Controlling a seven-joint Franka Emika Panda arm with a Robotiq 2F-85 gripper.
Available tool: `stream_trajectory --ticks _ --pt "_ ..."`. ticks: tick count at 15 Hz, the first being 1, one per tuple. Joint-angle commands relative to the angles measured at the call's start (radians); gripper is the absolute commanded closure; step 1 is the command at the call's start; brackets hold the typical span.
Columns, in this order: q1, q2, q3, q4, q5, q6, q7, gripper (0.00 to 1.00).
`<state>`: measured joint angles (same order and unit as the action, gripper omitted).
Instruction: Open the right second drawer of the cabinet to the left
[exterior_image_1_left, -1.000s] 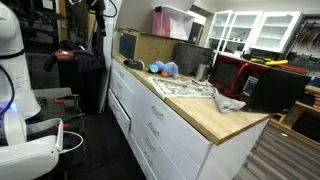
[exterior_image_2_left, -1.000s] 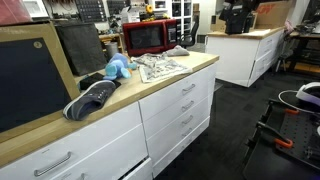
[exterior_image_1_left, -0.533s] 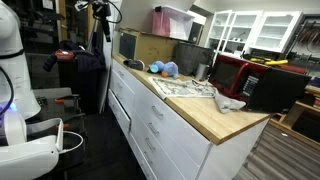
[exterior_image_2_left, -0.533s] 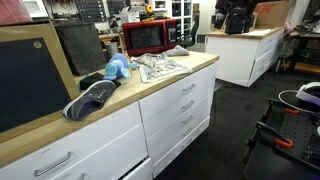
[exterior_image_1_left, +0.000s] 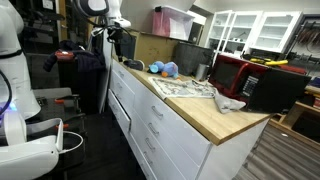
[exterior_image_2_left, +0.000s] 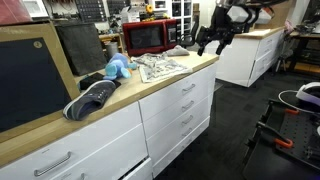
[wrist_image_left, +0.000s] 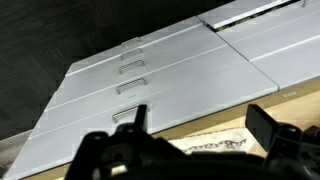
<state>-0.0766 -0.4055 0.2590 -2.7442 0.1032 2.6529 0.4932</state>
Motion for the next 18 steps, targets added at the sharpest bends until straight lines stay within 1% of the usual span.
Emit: stream_trajectory --ticks 1,2,4,6,7,9,10,11,12,14,17,18 --pt "-0.113 0.210 0.063 0.081 -0.166 0.077 0.178 0.00" --pt "-0.138 0.259 0.065 0.105 -0.234 0.075 0.241 0.00" --pt "-0.154 0.353 0.043 0.164 -0.378 0.042 0.381 0.00" --pt "-0.125 0.440 -0.014 0.220 -0.533 0.025 0.536 0.00" --pt "-0.172 0.484 0.025 0.247 -0.595 0.021 0.601 0.00" --pt "-0.149 0.563 -0.007 0.305 -0.701 0.002 0.713 0.00" --pt "-0.141 0.594 -0.014 0.333 -0.717 -0.020 0.720 0.00" --pt "-0.145 0.603 -0.002 0.344 -0.677 -0.041 0.661 0.00" --pt "-0.033 0.553 -0.125 0.279 -0.646 0.027 0.646 0.00" --pt "-0.026 0.595 -0.129 0.317 -0.636 0.011 0.637 0.00" --pt "-0.024 0.604 -0.129 0.327 -0.634 0.008 0.636 0.00" --pt "-0.005 0.585 -0.139 0.313 -0.603 0.024 0.676 0.00"
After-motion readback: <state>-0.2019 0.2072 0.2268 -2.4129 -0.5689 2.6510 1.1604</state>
